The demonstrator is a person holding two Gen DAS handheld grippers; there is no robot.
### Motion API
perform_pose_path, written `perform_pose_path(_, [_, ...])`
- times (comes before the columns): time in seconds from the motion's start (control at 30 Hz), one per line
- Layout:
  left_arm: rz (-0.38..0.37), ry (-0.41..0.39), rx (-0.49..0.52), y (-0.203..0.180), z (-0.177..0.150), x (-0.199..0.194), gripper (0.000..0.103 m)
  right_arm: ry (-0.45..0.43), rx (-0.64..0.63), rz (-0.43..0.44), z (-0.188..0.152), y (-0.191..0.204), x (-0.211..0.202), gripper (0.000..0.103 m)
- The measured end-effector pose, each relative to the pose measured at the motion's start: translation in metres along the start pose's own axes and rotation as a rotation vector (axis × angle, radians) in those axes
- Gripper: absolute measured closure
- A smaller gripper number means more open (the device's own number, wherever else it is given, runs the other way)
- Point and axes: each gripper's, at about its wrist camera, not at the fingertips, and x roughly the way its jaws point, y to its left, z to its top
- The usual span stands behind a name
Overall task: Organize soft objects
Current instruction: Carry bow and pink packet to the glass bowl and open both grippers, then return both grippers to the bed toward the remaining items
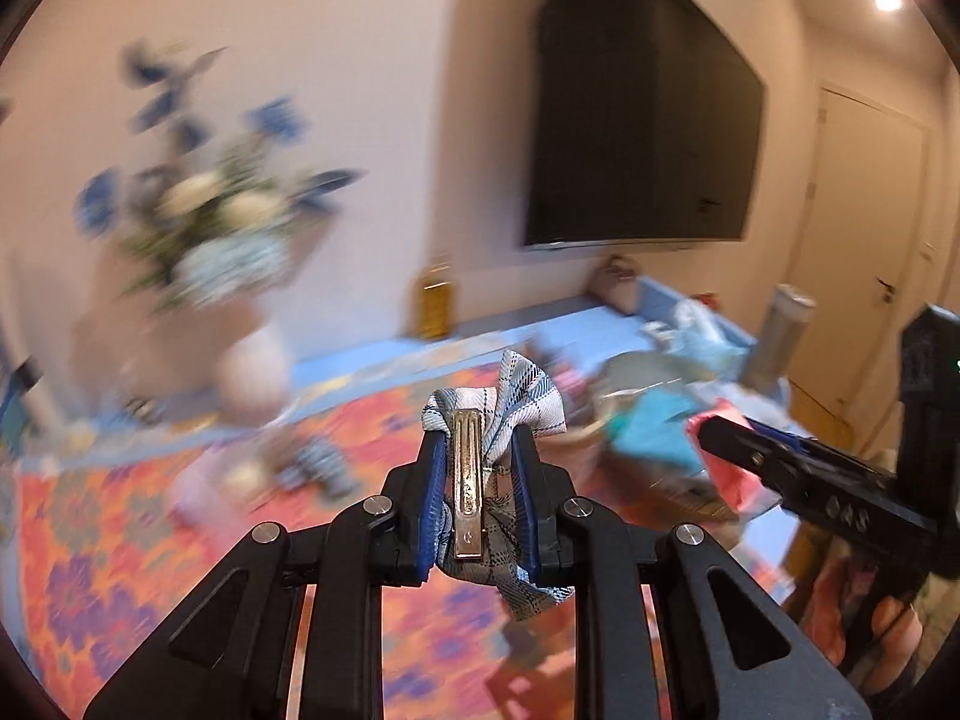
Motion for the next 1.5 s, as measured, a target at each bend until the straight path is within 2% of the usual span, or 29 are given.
perform_pose_path(0.1, [-0.069,0.016,0.032,-0.040,0.025,0.029,0.085,0.010,0.149,-0.047,0.031,-0.056,-0.003,0.065])
perform_pose_path(0.2, [-0.163,0.036,0.040,-0.072,0.042,0.059,0.085,-0.028,0.173,-0.146,0.055,-0.094,-0.009,0.065])
perform_pose_path(0.27, [-0.196,0.057,0.032,-0.087,0.050,0.079,0.085,-0.031,0.198,-0.158,0.063,-0.113,-0.006,0.065])
perform_pose_path(0.33, [-0.231,0.080,0.028,-0.100,0.055,0.102,0.085,-0.029,0.196,-0.206,0.073,-0.128,-0.001,0.065])
perform_pose_path(0.47, [-0.213,0.133,0.062,-0.119,0.049,0.139,0.083,0.002,0.192,-0.272,0.080,-0.148,0.020,0.065])
perform_pose_path(0.6, [-0.204,0.162,0.089,-0.126,0.037,0.161,0.082,0.053,0.179,-0.283,0.082,-0.161,0.043,0.065])
perform_pose_path(0.63, [-0.208,0.168,0.090,-0.127,0.035,0.165,0.079,0.057,0.178,-0.284,0.084,-0.162,0.047,0.065])
perform_pose_path(0.67, [-0.203,0.172,0.096,-0.129,0.034,0.167,0.070,0.056,0.177,-0.282,0.085,-0.163,0.049,0.065])
perform_pose_path(0.73, [-0.207,0.179,0.100,-0.130,0.034,0.170,0.067,0.063,0.175,-0.295,0.090,-0.164,0.053,0.056])
perform_pose_path(0.77, [-0.221,0.192,0.101,-0.129,0.033,0.170,0.056,0.070,0.178,-0.304,0.091,-0.163,0.053,0.038])
perform_pose_path(0.8, [-0.231,0.203,0.101,-0.128,0.032,0.168,0.046,0.065,0.183,-0.309,0.092,-0.163,0.050,0.028])
perform_pose_path(0.83, [-0.233,0.202,0.098,-0.125,0.031,0.164,0.023,0.043,0.184,-0.310,0.090,-0.162,0.045,0.025])
perform_pose_path(0.87, [-0.232,0.178,0.093,-0.121,0.030,0.155,0.008,0.029,0.180,-0.311,0.089,-0.159,0.041,0.019])
perform_pose_path(0.93, [-0.232,0.123,0.088,-0.114,0.027,0.135,0.004,0.017,0.160,-0.306,0.085,-0.152,0.032,0.017])
perform_pose_path(1.03, [-0.228,0.094,0.098,-0.103,0.022,0.105,0.004,0.016,0.120,-0.281,0.076,-0.133,0.020,0.017])
perform_pose_path(1.13, [-0.181,0.044,0.090,-0.082,0.013,0.067,0.004,0.004,0.074,-0.241,0.066,-0.108,0.008,0.017])
perform_pose_path(1.23, [-0.122,-0.002,0.033,-0.046,0.003,0.027,0.004,-0.027,-0.007,-0.167,0.052,-0.066,-0.009,0.016])
perform_pose_path(1.3, [-0.067,-0.029,-0.015,-0.015,-0.006,0.000,0.003,-0.040,-0.057,-0.124,0.043,-0.041,-0.018,0.010])
perform_pose_path(1.4, [0.090,-0.045,-0.092,0.035,-0.023,-0.034,0.001,-0.054,-0.132,-0.011,0.027,0.005,-0.028,0.000])
perform_pose_path(1.5, [0.219,-0.015,-0.171,0.084,-0.046,-0.052,0.001,-0.014,-0.178,0.098,0.011,0.045,-0.019,0.000])
